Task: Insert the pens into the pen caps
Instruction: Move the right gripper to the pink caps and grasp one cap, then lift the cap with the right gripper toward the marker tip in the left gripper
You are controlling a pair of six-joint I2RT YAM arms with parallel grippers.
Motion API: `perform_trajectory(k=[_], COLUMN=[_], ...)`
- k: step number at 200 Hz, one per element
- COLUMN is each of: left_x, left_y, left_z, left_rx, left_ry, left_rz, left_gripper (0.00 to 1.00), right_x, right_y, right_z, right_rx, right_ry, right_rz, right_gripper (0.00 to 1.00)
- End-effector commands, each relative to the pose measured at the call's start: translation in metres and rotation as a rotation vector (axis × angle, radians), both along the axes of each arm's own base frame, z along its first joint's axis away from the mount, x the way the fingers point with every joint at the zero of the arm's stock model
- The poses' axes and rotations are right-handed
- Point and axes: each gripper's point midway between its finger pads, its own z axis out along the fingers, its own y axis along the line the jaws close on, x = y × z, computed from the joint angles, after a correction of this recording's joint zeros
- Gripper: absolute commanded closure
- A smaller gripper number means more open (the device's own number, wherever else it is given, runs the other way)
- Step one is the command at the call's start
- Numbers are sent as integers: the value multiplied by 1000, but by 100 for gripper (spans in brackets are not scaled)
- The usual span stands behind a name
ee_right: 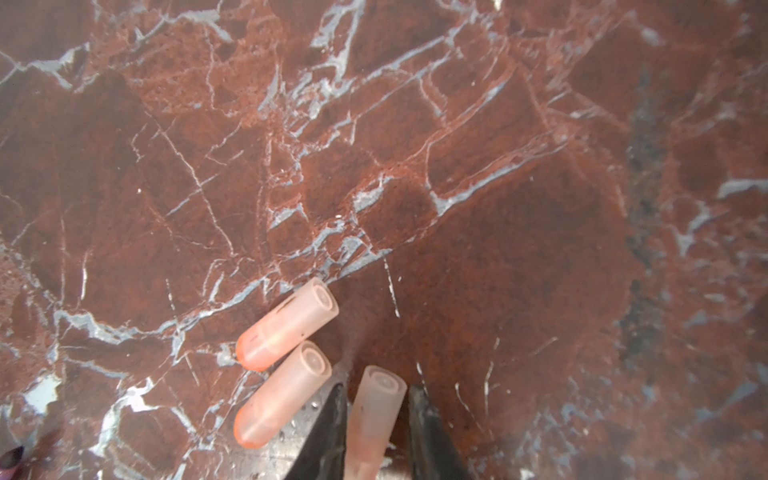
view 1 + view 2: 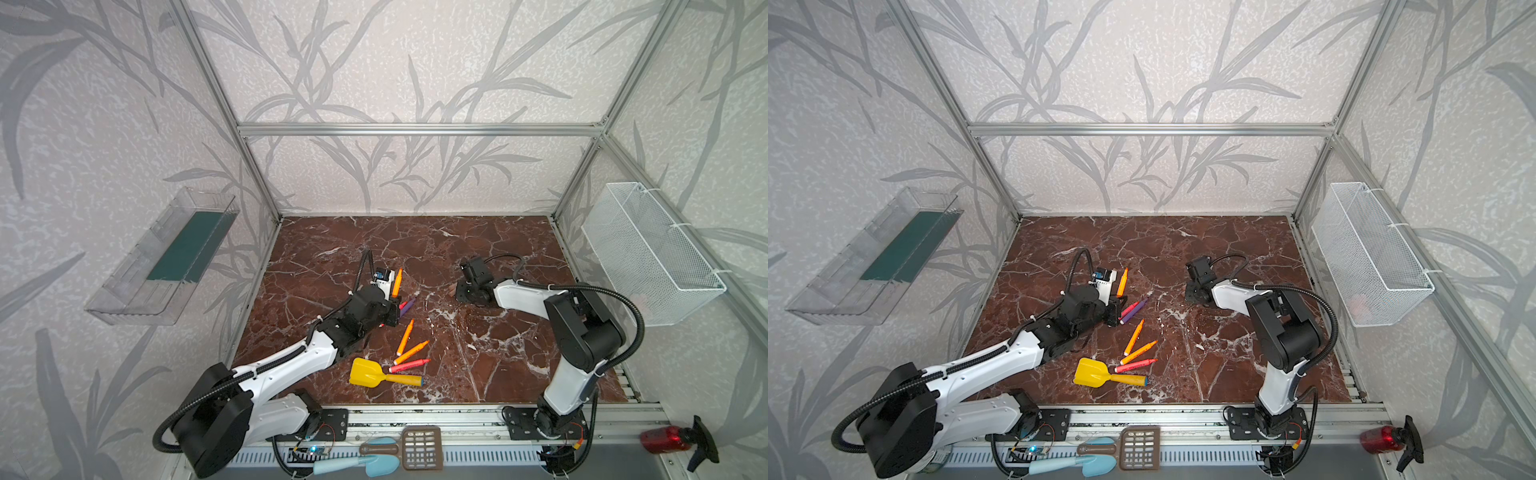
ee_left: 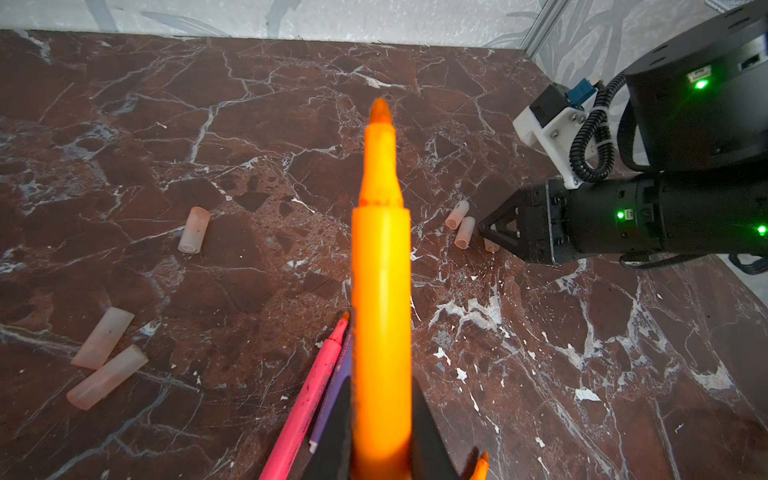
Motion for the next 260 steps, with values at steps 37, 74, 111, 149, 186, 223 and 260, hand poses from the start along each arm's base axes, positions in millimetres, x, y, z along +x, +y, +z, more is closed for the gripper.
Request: perform_trajectory(k=[37,74,111,149,186,223,260], left_x=[0,1,0,-2,-3,-6,-16], left_y=[-7,-7,-9,-12,-15,-22,-41], left_z=[13,12,12,12,11,12,14], left_rx=[-32,-31,-36,-39,-43,-60,-110], left_ry=[-36,-36,-35,-34,-29,-25,-11], left_rz=[-38,-41,-52,-69,-86,-126,-227], left_gripper=[100,100,100,100,100,100,100], right_x=[-3,-3,-2,-3,-6,-12,-16], right_y=[-5,-3,-3,-4,-9,-15,-13], right_z=[-11,-14,-18,-21,-9,15,45], right_rx=[-23,-23,-30,-27,-6,30,146], right_ry=[34,41,48,52,5,-77,-168], right_rz=[-11,-8,-11,-19,-49,-75,-115], right_gripper=[74,75,76,81,91,91,95])
